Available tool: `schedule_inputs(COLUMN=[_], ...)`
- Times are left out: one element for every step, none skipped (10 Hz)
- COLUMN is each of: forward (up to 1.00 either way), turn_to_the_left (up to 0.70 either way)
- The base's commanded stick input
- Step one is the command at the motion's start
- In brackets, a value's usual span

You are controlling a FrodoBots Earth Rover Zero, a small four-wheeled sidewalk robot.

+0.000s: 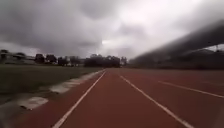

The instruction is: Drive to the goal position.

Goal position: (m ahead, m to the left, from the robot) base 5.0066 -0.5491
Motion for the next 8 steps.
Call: schedule_inputs(forward=[0.70,0.70,0.70,0.70,0.70,0.70,0.70,0.70], turn_to_the_left=[0.02,0.04,0.07,0.06,0.05,0.05,0.05,0.05])
